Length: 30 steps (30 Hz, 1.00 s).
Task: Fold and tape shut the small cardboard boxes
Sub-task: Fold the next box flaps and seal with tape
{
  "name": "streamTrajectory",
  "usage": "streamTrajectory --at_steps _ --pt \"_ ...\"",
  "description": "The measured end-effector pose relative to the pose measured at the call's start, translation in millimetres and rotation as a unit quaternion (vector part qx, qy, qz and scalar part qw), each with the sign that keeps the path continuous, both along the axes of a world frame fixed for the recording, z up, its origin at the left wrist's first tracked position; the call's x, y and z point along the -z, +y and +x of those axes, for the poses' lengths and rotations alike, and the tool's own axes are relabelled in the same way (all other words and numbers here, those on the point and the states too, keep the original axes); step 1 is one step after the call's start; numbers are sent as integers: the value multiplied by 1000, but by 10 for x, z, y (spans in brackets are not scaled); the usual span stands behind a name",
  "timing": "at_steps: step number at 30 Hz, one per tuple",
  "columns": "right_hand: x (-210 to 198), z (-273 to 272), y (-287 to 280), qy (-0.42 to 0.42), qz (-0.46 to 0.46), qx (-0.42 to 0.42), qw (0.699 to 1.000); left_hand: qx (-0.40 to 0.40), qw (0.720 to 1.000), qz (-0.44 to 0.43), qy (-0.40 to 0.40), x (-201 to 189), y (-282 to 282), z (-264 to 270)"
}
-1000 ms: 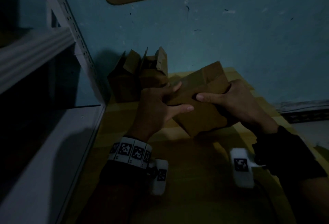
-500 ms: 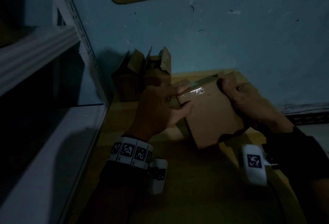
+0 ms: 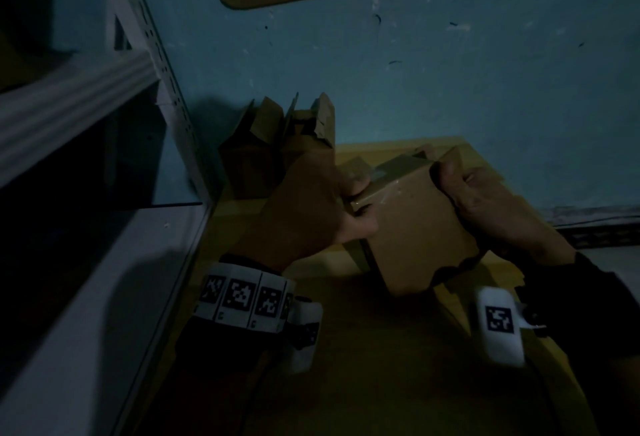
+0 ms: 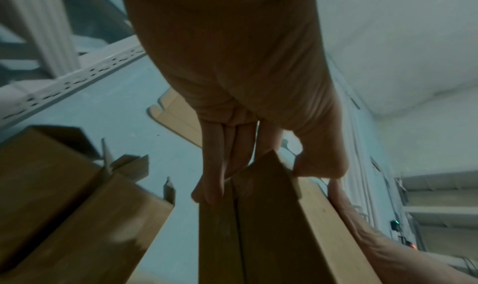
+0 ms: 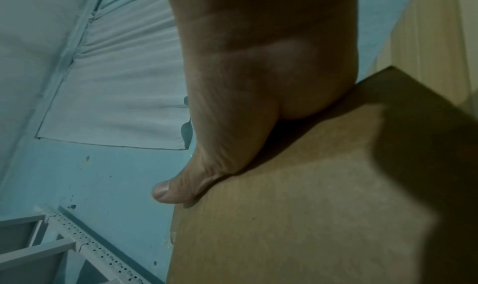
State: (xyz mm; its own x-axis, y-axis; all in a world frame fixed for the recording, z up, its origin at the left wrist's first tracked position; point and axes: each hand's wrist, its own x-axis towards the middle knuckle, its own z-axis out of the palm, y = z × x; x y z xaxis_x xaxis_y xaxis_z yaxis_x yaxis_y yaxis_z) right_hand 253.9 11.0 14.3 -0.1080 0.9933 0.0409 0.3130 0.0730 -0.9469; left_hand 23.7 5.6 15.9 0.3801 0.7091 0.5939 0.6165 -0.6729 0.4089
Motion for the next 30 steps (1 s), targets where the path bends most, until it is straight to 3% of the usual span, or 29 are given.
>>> streamTrajectory --at_steps 6,10,17,30 --pt "3 -23 2 12 0 -5 1000 -3 991 96 97 -59 -18 41" --pt "3 -28 3 11 -3 -4 1000 -9 989 93 116 -54 8 63" --pt "15 -5 17 3 -4 6 1000 -4 1000 -4 25 -81 -22 -20" --pt "-3 -36 6 15 -20 23 999 12 999 28 12 -15 6 7"
